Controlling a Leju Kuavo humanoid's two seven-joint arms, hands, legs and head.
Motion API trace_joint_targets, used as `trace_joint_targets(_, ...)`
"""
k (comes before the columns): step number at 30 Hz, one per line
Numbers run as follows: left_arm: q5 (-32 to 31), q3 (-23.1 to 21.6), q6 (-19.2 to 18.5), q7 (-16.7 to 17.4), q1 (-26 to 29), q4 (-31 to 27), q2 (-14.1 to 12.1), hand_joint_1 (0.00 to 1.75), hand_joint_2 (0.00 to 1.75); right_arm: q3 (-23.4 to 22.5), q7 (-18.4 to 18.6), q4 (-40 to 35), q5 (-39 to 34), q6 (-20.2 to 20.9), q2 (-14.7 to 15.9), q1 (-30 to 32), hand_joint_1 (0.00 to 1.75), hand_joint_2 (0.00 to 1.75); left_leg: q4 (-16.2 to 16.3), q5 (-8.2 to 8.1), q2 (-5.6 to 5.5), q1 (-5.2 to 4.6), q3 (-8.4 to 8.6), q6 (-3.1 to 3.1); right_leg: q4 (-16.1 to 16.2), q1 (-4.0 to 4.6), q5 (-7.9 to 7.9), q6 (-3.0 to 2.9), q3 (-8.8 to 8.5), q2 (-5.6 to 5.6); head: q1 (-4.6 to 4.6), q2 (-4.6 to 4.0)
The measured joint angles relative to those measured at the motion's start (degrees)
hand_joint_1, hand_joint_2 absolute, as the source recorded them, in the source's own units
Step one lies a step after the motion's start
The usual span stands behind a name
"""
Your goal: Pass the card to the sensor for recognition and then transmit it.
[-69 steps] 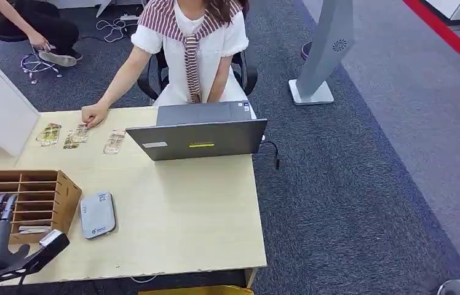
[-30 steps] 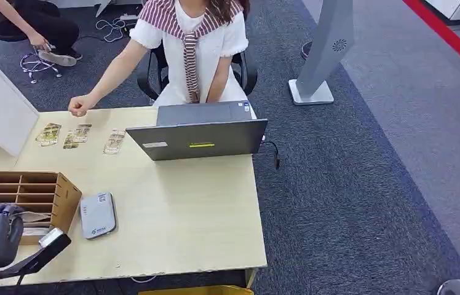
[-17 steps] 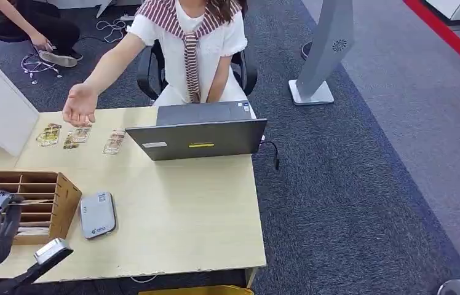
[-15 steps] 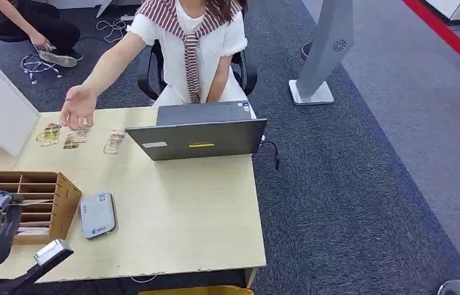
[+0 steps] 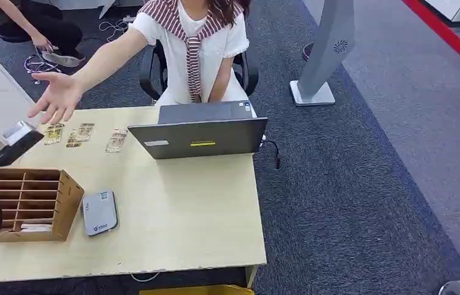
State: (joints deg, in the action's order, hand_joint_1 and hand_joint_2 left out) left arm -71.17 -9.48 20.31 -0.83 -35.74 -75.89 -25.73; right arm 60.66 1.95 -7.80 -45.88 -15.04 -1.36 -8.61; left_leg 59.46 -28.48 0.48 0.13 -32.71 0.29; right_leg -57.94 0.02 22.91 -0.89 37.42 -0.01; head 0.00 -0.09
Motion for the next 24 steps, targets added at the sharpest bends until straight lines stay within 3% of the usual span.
trace_joint_targets(5, -1.87, -4.4, 1.07, 0.79, -12.24, 18.11, 2.34, 1.75, 1.75, 2.38, 0.96, 0.0, 0.87, 0.59, 0.0, -0.7, 0.0, 1.75, 0.01, 0.03, 0.34, 0.01, -0.01, -0.01, 0.0, -0.01, -0.14, -0.05, 0.08, 0.3, 0.04, 0.0)
trace_joint_targets(9, -2.29, -6.56, 1.0, 1.25, -16.31, 26.07, 3.98, 1.75, 1.75, 3.36, 1.11, 0.0, 0.89, 0.68, 0.0, -0.97, 0.0, 1.75, 0.01, 0.02, 0.4, 0.01, -0.06, -0.02, -0.01, -0.01, -0.13, -0.05, 0.15, 0.38, 0.04, 0.02)
trace_joint_targets(13, -2.42, -7.53, 1.02, 1.38, -18.22, 30.11, 4.9, 1.75, 1.75, 3.91, 1.11, 0.0, 0.9, 0.68, 0.0, -1.05, 0.0, 1.75, 0.0, 0.01, 0.41, 0.01, -0.13, -0.02, 0.0, 0.0, -0.12, -0.05, 0.22, 0.38, 0.02, 0.0)
trace_joint_targets(24, -2.03, -8.05, 0.98, 1.73, -19.89, 34.26, 5.75, 1.75, 1.75, 4.11, 1.11, 0.0, 0.92, 0.74, 0.0, -1.06, 0.0, 1.75, 0.0, 0.02, 0.41, 0.02, -0.15, -0.03, -0.01, 0.0, -0.13, -0.05, 0.23, 0.38, 0.04, 0.02)
